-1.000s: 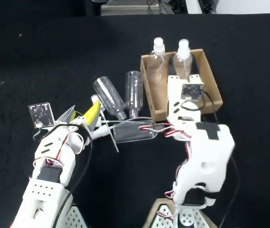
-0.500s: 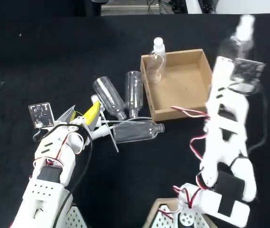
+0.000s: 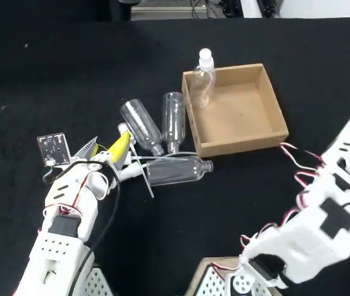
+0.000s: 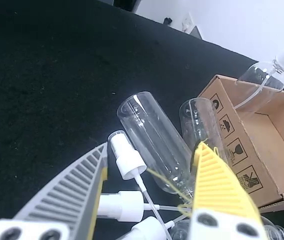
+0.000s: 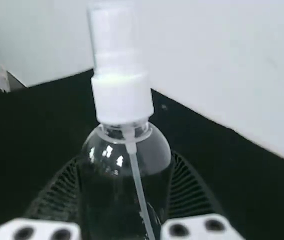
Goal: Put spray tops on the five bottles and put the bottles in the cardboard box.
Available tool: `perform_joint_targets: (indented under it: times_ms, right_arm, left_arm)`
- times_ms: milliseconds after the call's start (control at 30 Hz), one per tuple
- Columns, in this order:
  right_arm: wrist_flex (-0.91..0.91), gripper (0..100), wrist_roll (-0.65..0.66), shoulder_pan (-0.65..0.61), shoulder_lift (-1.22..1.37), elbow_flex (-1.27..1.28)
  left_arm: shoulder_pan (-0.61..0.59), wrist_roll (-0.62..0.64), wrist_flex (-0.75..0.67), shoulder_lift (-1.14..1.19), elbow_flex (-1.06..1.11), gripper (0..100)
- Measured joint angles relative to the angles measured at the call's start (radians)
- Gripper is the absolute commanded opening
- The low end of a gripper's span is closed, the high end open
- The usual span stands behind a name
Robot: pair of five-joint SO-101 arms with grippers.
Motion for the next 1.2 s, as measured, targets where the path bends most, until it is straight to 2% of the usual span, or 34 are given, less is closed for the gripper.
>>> perform_joint_targets:
  times_ms: [167, 533, 900, 967, 1133, 1200]
  right_arm:
    - [-0.057, 1.0, 0.000, 0.034, 0.120, -0.032]
    - [-0.637, 1.1, 0.000, 0.034, 0.318, 0.066]
    - [-0.700, 1.5, -0.002, 0.043, 0.430, 0.032]
    - [-0.700, 5.6, -0.002, 0.043, 0.430, 0.032]
    - [-0.700, 27.3, -0.002, 0.043, 0.430, 0.032]
    - [-0.700, 32.8, -0.002, 0.043, 0.430, 0.032]
  left_arm:
    - [0.000, 0.000, 0.000, 0.000, 0.000, 27]
    - [0.000, 0.000, 0.000, 0.000, 0.000, 27]
    - [0.000, 0.000, 0.000, 0.000, 0.000, 27]
    - [0.000, 0.000, 0.000, 0.000, 0.000, 27]
    - [0.000, 0.000, 0.000, 0.000, 0.000, 27]
    - [0.000, 0.000, 0.000, 0.000, 0.000, 27]
